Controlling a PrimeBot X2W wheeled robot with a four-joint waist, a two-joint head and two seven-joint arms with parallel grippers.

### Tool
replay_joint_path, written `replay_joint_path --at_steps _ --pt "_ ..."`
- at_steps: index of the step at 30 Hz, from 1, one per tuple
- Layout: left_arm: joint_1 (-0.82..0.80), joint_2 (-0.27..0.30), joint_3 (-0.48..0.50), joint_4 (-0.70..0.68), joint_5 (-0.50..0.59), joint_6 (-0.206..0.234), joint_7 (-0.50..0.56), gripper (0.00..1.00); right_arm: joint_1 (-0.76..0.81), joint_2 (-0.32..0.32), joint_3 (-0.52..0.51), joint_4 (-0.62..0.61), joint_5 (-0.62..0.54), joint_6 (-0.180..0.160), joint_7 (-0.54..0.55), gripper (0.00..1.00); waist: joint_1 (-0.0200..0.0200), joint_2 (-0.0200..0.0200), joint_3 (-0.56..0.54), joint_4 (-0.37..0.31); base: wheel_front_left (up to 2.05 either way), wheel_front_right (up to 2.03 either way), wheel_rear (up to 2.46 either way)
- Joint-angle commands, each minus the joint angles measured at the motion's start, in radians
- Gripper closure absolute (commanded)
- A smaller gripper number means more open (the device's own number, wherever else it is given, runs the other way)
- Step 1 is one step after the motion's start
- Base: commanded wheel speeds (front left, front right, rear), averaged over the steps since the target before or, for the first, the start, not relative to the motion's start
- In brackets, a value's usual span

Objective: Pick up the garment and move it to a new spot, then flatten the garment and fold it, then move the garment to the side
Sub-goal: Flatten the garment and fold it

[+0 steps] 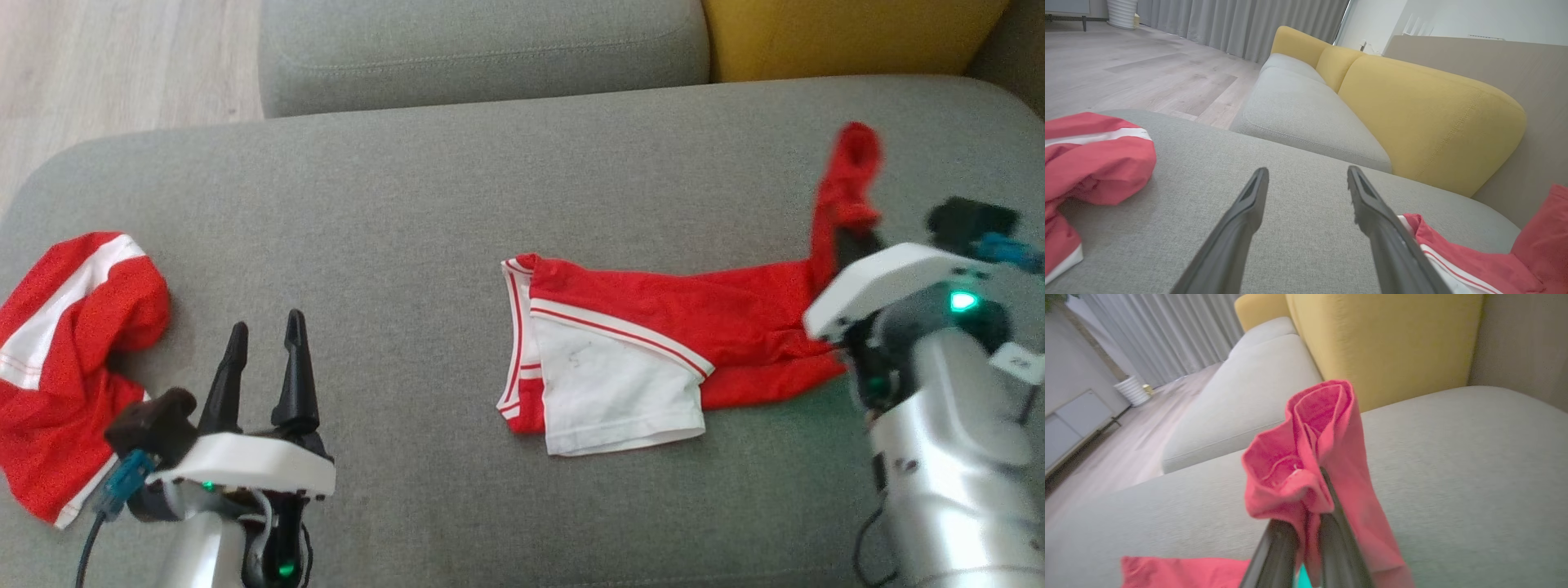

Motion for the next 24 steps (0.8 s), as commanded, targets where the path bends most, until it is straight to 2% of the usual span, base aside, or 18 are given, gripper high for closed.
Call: replay_joint_path --at_steps 1,2,8,11,24 --pt "-0.025 0.008 0.024 -0.031 -0.007 0.007 -0.005 0.00 0.009 0.010 0.102 -0.080 0.068 0.003 0.009 1.00 0.0000 0.0000 -0.006 -0.002 0.00 0.00 0.00" --pt "-0.025 0.008 0.024 -0.031 -0.007 0.007 -0.005 0.00 0.009 0.010 0.102 -0.080 0.068 0.003 0.009 1.00 0.0000 0.0000 -0.006 -0.002 0.00 0.00 0.00" --pt "-0.011 0.008 0.027 -0.039 -0.019 0.012 -0.005 0.00 0.110 0.010 0.368 -0.237 0.265 0.003 0.017 1.00 0.0000 0.0000 -0.012 -0.008 0.00 0.00 0.00" --pt "-0.011 0.008 0.022 -0.041 -0.022 0.014 -0.005 0.00 0.138 0.010 0.463 -0.264 0.312 0.003 -0.005 1.00 0.0000 0.0000 -0.009 -0.006 0.00 0.00 0.00" --pt "-0.017 0.008 -0.006 -0.037 -0.036 0.017 -0.005 0.00 0.102 0.010 0.630 -0.119 0.412 0.003 -0.130 1.00 0.0000 0.0000 0.021 0.055 0.00 0.00 0.00"
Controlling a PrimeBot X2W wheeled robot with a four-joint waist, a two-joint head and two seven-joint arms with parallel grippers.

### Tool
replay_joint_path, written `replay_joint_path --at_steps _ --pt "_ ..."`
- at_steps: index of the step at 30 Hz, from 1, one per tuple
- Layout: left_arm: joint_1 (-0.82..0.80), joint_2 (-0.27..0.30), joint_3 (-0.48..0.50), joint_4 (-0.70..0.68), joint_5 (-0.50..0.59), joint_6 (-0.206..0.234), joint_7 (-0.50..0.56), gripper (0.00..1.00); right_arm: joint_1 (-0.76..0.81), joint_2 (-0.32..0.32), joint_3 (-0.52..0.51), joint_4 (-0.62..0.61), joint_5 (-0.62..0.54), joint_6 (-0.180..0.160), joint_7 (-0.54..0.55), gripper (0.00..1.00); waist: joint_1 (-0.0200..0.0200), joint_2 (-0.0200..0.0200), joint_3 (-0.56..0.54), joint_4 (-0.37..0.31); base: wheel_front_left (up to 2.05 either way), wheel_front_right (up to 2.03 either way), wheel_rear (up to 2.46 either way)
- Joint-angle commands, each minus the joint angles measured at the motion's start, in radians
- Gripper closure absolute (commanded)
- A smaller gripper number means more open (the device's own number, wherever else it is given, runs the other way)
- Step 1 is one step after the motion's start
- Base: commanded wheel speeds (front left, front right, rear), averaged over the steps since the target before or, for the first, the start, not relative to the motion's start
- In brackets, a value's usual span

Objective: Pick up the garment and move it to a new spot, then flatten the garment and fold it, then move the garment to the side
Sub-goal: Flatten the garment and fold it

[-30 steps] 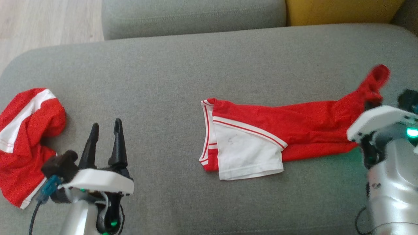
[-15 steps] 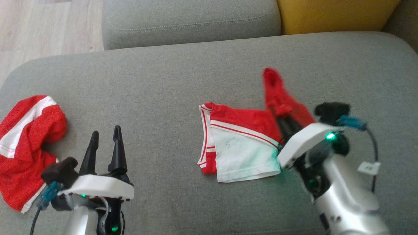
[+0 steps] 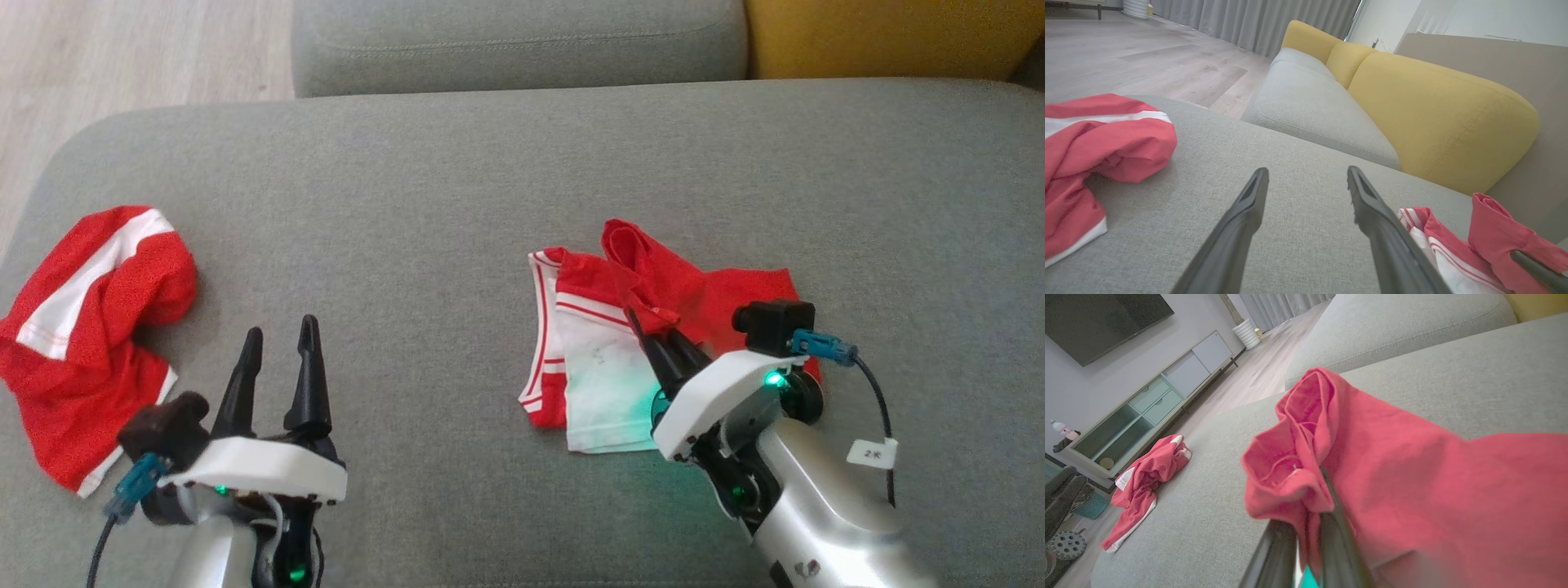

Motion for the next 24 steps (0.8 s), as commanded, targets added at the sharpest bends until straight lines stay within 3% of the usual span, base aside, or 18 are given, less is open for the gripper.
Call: replay_joint_path --at_steps 1,8,9,10,11,19,24 --pt "-0.028 0.008 0.026 -0.029 -0.011 0.005 -0.005 0.00 -0.053 0.011 0.023 -0.023 0.011 0.003 -0.019 1.00 0.0000 0.0000 0.006 0.008 0.00 0.00 0.00" --pt "-0.033 0.008 0.018 -0.021 -0.017 0.004 -0.005 0.00 -0.067 0.011 0.126 0.033 0.081 0.003 -0.044 1.00 0.0000 0.0000 0.015 0.032 0.00 0.00 0.00" --pt "-0.034 0.008 0.018 -0.020 -0.018 0.005 -0.005 0.00 -0.067 0.011 0.140 0.038 0.090 0.003 -0.050 0.87 0.0000 0.0000 0.016 0.033 0.00 0.00 0.00" --pt "-0.035 0.008 0.019 -0.018 -0.018 0.005 -0.005 0.00 -0.068 0.011 0.155 0.045 0.096 0.003 -0.052 0.05 0.0000 0.0000 0.016 0.034 0.00 0.00 0.00" --pt "-0.035 0.008 0.020 -0.016 -0.019 0.006 -0.005 0.00 -0.068 0.011 0.171 0.049 0.106 0.003 -0.048 0.00 0.0000 0.0000 0.015 0.034 0.00 0.00 0.00" --pt "-0.030 0.008 0.033 -0.003 -0.016 0.008 -0.006 0.00 -0.117 0.011 0.195 0.016 0.167 0.003 -0.092 0.00 0.0000 0.0000 0.002 0.002 0.00 0.00 0.00" --pt "-0.027 0.008 0.035 -0.010 -0.017 0.008 -0.006 0.00 -0.161 0.011 0.146 0.045 0.096 0.003 -0.115 0.00 0.0000 0.0000 -0.007 -0.023 0.00 0.00 0.00"
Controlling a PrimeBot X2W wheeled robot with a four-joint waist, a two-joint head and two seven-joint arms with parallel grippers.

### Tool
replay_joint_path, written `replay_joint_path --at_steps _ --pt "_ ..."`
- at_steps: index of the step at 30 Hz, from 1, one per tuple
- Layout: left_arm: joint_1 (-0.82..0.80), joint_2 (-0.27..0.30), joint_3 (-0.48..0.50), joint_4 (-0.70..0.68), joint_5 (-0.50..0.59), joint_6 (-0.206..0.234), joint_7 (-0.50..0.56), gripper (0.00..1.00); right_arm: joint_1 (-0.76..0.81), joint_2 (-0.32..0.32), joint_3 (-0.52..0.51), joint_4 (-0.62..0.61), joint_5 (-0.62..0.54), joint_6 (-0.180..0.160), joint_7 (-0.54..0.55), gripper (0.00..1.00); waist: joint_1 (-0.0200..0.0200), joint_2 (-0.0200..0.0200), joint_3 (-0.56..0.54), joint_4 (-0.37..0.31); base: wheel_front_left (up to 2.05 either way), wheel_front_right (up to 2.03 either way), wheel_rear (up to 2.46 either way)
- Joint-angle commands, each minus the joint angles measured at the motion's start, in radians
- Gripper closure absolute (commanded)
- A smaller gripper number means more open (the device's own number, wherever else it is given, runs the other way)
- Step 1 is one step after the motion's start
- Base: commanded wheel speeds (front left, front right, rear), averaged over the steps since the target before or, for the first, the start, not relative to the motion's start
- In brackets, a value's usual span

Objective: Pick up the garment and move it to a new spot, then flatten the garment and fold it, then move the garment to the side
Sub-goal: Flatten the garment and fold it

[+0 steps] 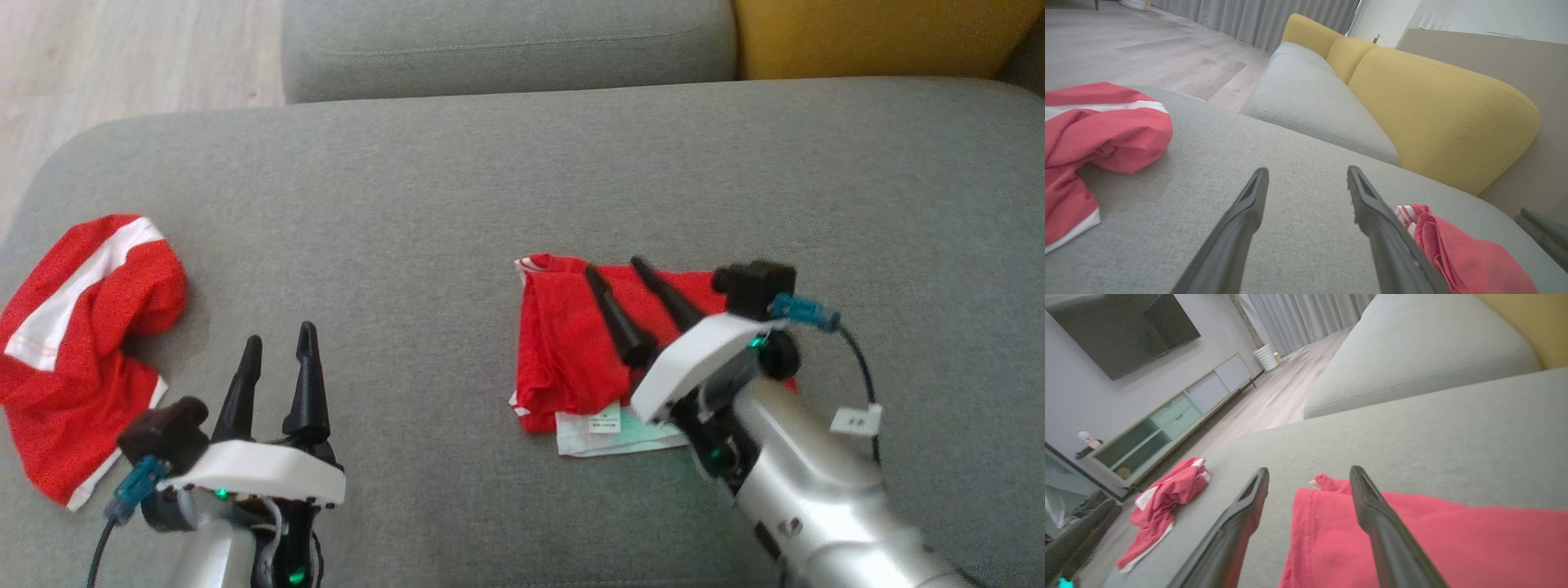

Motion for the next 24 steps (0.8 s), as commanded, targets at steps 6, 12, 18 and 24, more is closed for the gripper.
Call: replay_joint_path --at_steps 6,12,18,24 --pt "-0.025 0.008 0.040 -0.058 0.002 0.005 -0.006 0.00 -0.081 -0.003 -0.142 0.016 -0.239 0.003 -0.042 0.00 0.0000 -0.0001 -0.013 -0.041 0.00 0.00 0.00" --pt "-0.026 0.008 0.039 -0.083 0.003 0.001 -0.006 0.00 -0.024 -0.103 -0.297 -0.056 -0.423 0.003 -0.088 0.00 0.0000 -0.0001 -0.017 -0.058 0.00 0.00 0.00" --pt "-0.013 0.008 0.034 -0.098 0.019 0.000 -0.006 0.00 0.109 -0.131 -0.449 -0.171 -0.502 0.003 -0.113 0.00 0.0000 -0.0001 -0.017 -0.065 0.00 0.00 0.00" --pt "0.013 0.008 0.023 -0.107 0.043 0.007 -0.006 0.00 0.239 -0.087 -0.548 -0.267 -0.550 0.003 -0.122 0.00 0.0000 -0.0001 -0.012 -0.065 0.00 0.00 0.00"
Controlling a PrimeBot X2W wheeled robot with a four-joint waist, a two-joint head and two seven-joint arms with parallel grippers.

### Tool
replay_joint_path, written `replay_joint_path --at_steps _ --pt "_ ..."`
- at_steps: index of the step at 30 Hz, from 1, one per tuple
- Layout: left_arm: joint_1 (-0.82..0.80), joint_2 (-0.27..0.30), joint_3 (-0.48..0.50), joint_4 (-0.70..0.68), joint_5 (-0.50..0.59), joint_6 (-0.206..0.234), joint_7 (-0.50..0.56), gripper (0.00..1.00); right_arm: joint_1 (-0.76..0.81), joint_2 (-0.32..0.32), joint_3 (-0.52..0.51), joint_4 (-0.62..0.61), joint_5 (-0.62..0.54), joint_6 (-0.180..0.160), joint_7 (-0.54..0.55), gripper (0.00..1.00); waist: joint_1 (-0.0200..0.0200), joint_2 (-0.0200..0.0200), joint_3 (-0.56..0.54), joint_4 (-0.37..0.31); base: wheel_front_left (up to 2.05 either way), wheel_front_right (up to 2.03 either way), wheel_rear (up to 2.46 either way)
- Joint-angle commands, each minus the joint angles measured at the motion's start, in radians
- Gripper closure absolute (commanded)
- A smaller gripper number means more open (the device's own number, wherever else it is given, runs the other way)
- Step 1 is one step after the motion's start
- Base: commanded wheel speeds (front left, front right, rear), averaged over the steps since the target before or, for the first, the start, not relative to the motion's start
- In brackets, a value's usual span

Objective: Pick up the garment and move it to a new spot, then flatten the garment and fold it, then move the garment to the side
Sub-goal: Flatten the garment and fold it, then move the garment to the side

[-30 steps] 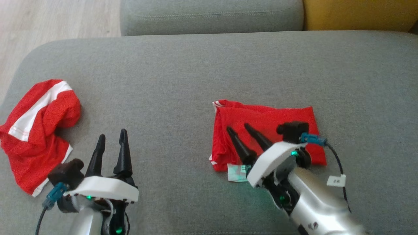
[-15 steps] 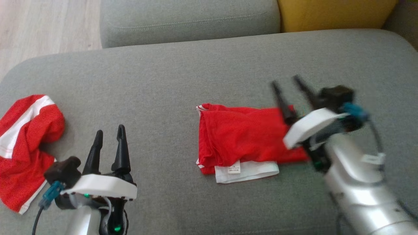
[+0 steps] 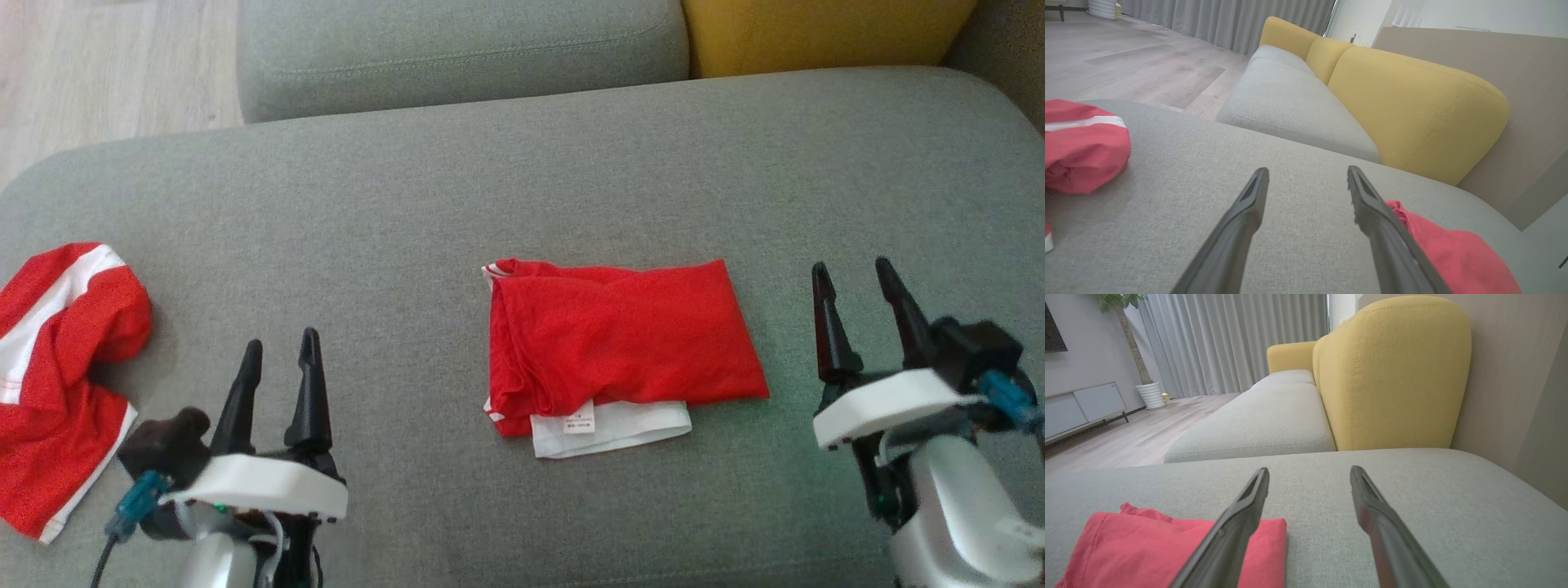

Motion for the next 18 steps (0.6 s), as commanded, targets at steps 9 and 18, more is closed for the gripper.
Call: replay_joint_path --at_steps 9,18 --pt "-0.023 0.008 0.009 -0.034 0.032 0.005 -0.006 0.00 0.023 0.046 -0.017 -0.095 -0.071 0.003 0.014 0.00 0.0000 0.0000 0.019 0.013 0.00 0.00 0.00" --pt "-0.065 0.008 -0.002 -0.026 0.031 -0.001 -0.006 0.00 -0.009 0.083 -0.048 -0.033 -0.063 0.003 0.132 0.00 0.0000 0.0000 0.085 0.039 0.00 0.00 0.00"
